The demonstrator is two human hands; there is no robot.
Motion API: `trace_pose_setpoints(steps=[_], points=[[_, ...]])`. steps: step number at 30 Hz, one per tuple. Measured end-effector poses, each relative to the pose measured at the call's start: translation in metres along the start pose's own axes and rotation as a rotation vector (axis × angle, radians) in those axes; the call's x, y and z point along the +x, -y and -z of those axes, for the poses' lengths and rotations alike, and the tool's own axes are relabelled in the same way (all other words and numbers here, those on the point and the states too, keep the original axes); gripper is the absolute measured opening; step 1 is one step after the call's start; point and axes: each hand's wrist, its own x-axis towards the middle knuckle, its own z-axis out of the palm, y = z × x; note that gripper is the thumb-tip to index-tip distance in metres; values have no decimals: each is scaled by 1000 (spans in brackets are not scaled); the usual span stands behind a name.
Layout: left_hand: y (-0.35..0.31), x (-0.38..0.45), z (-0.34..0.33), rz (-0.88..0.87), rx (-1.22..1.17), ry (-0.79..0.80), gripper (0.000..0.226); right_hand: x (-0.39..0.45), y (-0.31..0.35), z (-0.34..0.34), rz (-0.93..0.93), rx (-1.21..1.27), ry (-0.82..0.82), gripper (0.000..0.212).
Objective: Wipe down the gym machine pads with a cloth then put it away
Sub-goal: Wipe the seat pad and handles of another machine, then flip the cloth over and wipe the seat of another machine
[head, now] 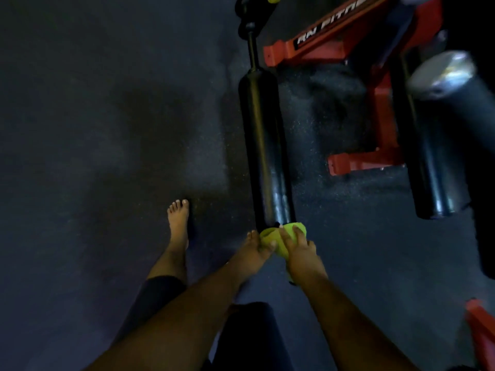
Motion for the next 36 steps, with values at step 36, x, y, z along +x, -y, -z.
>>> trace_pose_setpoints(steps=[36], points=[[140, -715, 196, -515, 528, -1100, 35, -484, 442, 58, 1274, 380, -310, 60]])
